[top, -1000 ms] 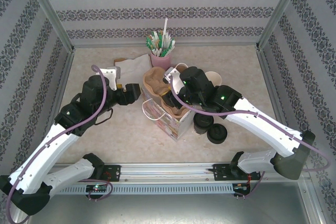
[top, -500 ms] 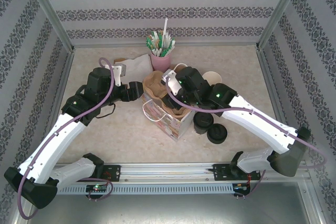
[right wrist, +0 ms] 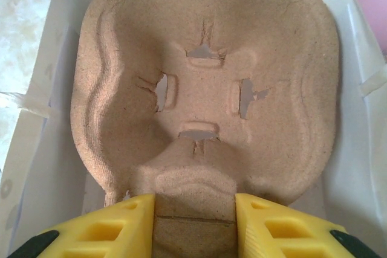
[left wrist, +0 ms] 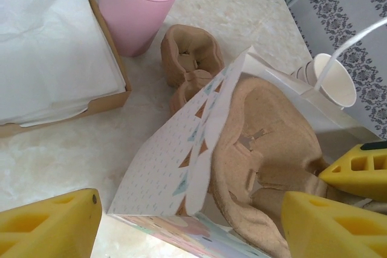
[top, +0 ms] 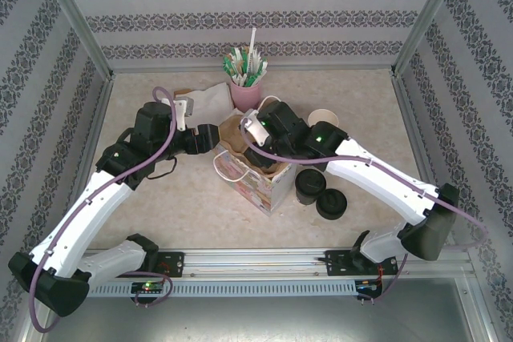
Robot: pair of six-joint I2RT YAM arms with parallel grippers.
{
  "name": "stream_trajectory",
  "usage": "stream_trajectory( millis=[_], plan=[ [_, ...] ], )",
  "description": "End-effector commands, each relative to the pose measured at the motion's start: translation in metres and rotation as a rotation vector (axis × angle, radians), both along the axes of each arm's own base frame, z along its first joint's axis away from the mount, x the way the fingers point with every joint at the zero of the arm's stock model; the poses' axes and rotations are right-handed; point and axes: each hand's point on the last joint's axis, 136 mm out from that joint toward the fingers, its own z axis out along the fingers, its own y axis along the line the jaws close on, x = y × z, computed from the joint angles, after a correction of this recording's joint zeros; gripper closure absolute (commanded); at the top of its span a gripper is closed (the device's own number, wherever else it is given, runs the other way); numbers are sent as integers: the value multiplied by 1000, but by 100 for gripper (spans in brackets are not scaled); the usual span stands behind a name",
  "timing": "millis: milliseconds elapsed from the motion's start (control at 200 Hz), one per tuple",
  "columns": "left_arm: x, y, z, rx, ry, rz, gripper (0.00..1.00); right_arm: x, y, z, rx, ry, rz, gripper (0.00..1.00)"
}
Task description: Pack the takeout coffee
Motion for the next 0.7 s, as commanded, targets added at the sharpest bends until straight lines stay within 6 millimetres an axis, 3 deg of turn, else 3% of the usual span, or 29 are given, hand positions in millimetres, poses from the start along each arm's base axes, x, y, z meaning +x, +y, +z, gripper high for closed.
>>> stream_trajectory(
  millis=[0,520,694],
  plan=[
    [3,4,5,14,-19,-2,21,6,-1,6,-14,-16,-8,62],
    [10,8,3,12,-11,18,25,18,7,-10,-81,18,-30,62],
    [10,6,-2,7,6,7,25,28,8,-4,-66,2,-82,64]
  ],
)
